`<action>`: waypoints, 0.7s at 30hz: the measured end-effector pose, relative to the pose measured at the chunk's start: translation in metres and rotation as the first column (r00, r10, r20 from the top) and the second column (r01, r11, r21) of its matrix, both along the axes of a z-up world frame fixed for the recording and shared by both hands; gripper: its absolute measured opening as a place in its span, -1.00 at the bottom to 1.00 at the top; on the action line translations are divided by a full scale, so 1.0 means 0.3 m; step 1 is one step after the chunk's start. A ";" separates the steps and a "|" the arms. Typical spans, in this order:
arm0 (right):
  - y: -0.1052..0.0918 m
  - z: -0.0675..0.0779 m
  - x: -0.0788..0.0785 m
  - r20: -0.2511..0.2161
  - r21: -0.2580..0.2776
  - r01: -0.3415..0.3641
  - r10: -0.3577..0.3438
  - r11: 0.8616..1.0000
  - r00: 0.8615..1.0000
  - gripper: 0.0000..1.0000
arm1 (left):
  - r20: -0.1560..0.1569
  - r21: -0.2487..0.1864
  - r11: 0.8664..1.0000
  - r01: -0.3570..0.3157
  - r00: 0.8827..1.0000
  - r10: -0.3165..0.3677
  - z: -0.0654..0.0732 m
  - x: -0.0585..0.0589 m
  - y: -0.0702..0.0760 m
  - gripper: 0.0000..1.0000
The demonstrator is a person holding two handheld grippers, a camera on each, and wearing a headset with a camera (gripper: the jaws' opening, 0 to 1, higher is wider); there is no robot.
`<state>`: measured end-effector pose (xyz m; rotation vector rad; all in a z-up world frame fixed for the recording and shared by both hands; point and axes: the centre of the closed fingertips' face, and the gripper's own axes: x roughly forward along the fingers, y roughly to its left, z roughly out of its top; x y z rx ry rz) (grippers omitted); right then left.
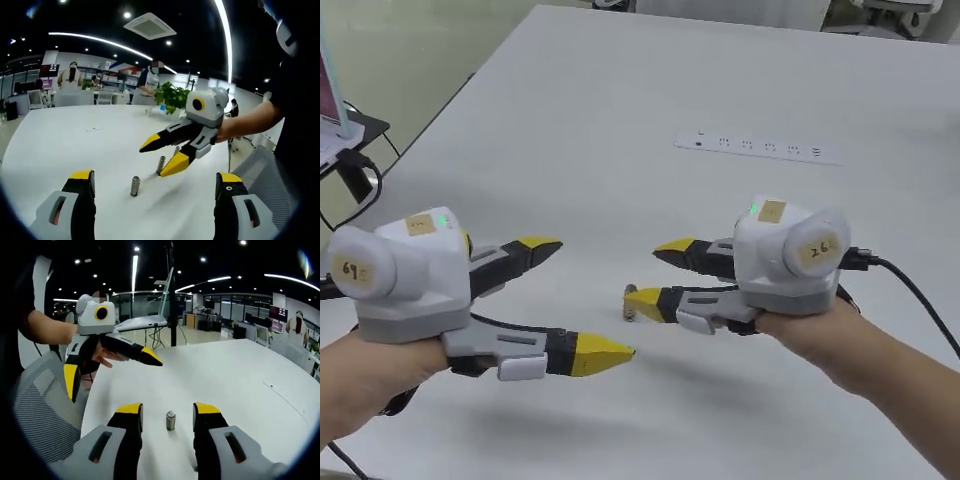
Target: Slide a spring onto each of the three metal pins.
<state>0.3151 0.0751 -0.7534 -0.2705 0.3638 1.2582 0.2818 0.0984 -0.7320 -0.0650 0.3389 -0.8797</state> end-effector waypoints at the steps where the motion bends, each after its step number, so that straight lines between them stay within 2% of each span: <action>1: -0.008 0.005 -0.003 0.001 0.004 0.002 -0.002 1.000 1.000 -0.17 | 0.000 0.000 1.000 0.001 1.000 -0.001 0.001 0.000 -0.003 0.96; 7: -0.058 0.034 -0.015 -0.008 0.050 0.029 -0.029 0.998 1.000 0.03 | 0.005 -0.006 1.000 0.015 1.000 -0.015 0.009 -0.001 -0.028 0.96; 15: -0.146 0.041 -0.025 -0.015 0.079 0.072 -0.071 0.994 0.997 0.25 | 0.005 -0.011 1.000 0.026 1.000 -0.026 0.013 0.000 -0.047 0.96; 21: -0.201 0.068 -0.029 -0.031 0.127 0.111 -0.107 0.986 0.994 0.43 | 0.009 -0.015 0.999 0.034 0.999 -0.033 0.020 -0.002 -0.058 0.96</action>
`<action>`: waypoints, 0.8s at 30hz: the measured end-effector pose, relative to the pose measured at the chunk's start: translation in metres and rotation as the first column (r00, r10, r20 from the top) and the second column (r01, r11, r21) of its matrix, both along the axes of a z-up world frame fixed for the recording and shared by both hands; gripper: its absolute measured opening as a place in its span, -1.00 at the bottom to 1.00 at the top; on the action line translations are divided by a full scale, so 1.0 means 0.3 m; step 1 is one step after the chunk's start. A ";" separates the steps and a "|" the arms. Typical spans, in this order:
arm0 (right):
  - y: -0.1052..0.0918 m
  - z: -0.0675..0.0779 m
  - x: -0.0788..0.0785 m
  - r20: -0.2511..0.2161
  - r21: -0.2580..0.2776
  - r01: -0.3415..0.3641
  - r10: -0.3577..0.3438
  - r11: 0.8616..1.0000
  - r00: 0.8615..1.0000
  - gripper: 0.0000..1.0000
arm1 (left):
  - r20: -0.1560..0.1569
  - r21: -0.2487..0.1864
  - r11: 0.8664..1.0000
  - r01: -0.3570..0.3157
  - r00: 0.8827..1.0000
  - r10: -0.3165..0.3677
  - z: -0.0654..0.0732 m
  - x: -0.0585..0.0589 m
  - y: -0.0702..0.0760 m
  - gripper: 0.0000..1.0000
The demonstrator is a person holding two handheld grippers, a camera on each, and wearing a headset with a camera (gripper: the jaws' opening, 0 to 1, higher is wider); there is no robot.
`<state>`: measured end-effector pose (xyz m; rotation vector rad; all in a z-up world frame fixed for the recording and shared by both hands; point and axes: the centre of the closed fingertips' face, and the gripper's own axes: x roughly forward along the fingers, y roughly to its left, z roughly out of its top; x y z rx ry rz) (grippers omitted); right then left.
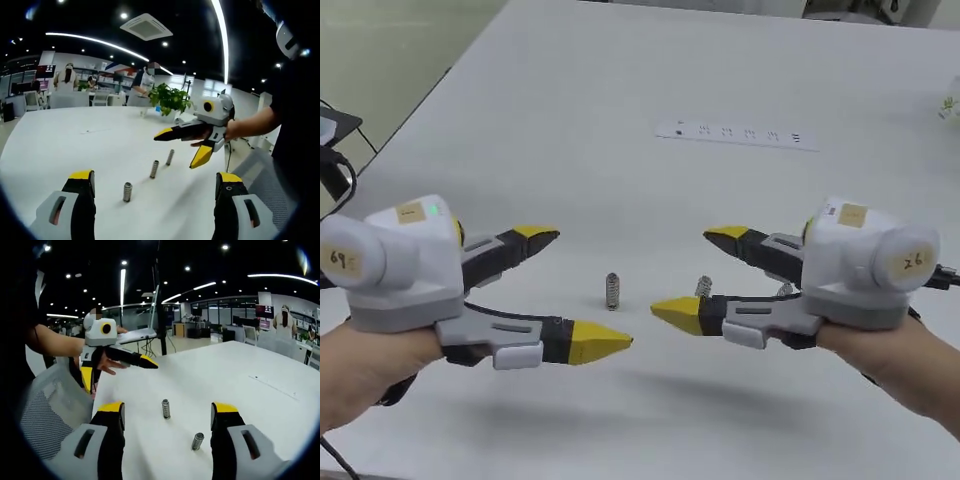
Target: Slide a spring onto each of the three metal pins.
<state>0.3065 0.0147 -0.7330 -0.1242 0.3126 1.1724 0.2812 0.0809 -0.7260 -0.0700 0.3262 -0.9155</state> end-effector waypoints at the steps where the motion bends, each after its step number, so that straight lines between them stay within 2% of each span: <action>1: -0.009 0.006 -0.002 -0.005 0.011 0.008 -0.008 1.000 1.000 0.46 | -0.001 -0.004 1.000 0.001 1.000 -0.001 0.001 -0.001 -0.002 0.96; 5: -0.042 0.018 -0.010 -0.004 0.033 0.027 -0.027 0.999 1.000 0.64 | 0.001 -0.005 1.000 0.003 1.000 -0.003 0.003 -0.005 -0.006 0.96; 10: -0.090 0.006 -0.015 0.001 0.031 0.060 -0.060 0.998 0.998 0.89 | -0.001 -0.008 1.000 -0.002 1.000 0.002 0.001 -0.011 -0.006 0.96; 15: -0.146 0.006 -0.027 -0.011 0.048 0.093 -0.092 0.995 0.996 0.99 | 0.001 -0.008 1.000 -0.011 1.000 0.011 0.002 -0.018 0.007 0.96; 20: -0.209 0.007 -0.032 -0.023 0.055 0.132 -0.131 0.990 0.991 0.99 | 0.005 -0.026 0.999 -0.025 1.000 0.025 0.012 -0.019 0.015 0.96; 24: -0.259 0.004 -0.031 -0.030 0.053 0.167 -0.165 0.985 0.986 0.99 | 0.010 -0.025 0.999 -0.024 1.000 0.024 0.017 -0.026 0.011 0.96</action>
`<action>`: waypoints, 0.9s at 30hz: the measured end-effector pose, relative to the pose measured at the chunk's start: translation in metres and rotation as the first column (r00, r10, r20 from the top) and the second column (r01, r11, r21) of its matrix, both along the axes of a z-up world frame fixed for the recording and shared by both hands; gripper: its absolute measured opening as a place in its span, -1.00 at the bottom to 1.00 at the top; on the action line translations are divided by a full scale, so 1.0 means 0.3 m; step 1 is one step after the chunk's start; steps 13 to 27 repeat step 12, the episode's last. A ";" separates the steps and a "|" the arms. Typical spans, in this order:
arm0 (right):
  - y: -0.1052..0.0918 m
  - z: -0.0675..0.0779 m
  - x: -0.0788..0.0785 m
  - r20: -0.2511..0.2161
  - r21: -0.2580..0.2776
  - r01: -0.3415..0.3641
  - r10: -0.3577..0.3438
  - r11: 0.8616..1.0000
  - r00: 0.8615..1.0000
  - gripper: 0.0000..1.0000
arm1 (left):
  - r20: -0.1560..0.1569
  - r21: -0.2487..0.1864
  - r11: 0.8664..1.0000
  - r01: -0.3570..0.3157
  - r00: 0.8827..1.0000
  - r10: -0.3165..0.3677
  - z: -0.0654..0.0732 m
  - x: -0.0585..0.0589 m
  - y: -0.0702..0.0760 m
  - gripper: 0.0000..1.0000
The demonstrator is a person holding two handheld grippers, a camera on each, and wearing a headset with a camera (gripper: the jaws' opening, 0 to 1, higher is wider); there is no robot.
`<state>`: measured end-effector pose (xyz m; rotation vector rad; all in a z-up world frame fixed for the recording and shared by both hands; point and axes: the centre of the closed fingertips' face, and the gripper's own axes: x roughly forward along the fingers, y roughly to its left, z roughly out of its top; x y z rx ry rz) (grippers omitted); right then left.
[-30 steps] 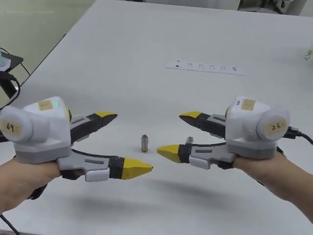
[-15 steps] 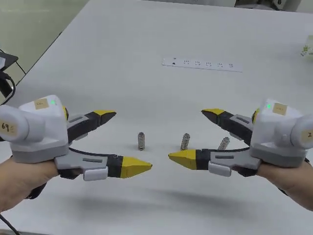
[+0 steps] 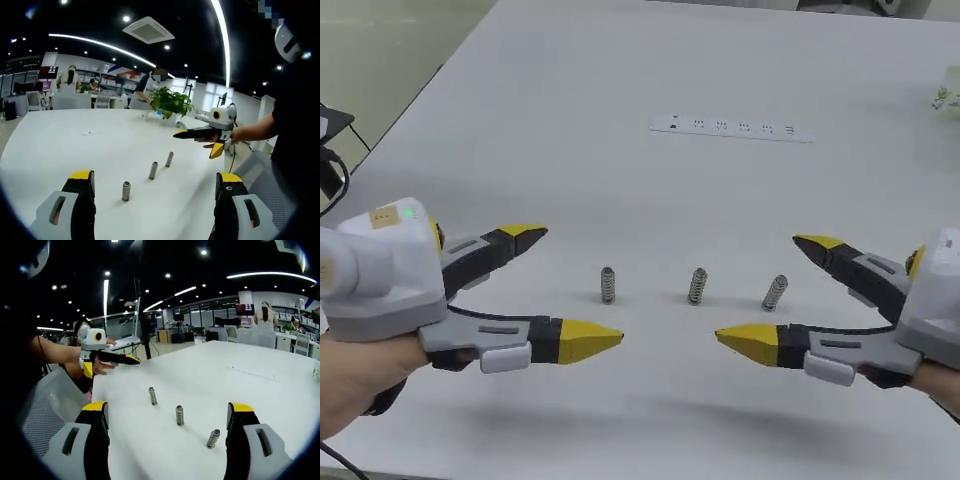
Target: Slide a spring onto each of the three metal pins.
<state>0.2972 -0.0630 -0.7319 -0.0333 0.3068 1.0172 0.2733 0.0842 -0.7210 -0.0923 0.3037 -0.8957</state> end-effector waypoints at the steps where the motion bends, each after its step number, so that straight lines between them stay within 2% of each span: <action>1: -0.020 -0.002 0.002 -0.006 0.004 0.015 -0.015 1.000 1.000 0.99 | 0.001 0.002 1.000 0.000 1.000 0.000 -0.001 -0.002 0.001 0.96; 6: -0.075 -0.028 -0.024 -0.034 -0.007 0.051 -0.051 0.999 0.998 0.99 | -0.008 0.007 1.000 -0.006 1.000 0.006 -0.008 -0.008 0.014 0.96; 8: -0.097 -0.048 -0.034 -0.072 -0.019 0.073 -0.075 0.997 0.995 0.99 | -0.013 0.010 1.000 -0.011 1.000 0.011 -0.013 -0.010 0.019 0.96; 12: -0.125 -0.056 -0.040 -0.084 -0.017 0.099 -0.100 0.995 0.991 0.99 | -0.025 -0.005 1.000 -0.022 0.999 0.022 -0.014 -0.016 0.026 0.96; 27: -0.125 -0.056 -0.040 -0.084 -0.017 0.099 -0.100 0.995 0.991 0.99 | -0.025 -0.005 1.000 -0.022 0.999 0.022 -0.014 -0.016 0.026 0.96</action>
